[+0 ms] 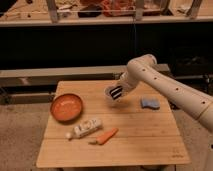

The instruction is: Place the eraser in the ceramic cup

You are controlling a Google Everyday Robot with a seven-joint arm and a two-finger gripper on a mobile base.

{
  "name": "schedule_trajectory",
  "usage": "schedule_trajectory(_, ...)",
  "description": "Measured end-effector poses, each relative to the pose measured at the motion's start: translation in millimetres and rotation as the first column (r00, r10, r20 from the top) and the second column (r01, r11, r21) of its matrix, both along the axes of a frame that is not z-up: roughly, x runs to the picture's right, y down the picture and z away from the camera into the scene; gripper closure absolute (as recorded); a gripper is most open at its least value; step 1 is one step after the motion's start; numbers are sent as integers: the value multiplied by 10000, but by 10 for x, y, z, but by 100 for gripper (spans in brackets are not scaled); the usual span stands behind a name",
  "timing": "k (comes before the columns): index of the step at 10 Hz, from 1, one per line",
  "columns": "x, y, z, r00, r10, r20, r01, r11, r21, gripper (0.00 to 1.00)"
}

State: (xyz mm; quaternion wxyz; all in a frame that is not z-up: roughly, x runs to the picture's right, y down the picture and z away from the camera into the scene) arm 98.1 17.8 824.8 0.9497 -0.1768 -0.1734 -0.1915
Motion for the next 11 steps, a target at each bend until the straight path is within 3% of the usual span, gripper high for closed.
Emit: schedule_trajectory(11,-12,-6,89,9971,-446,623,449,9990,-34,100)
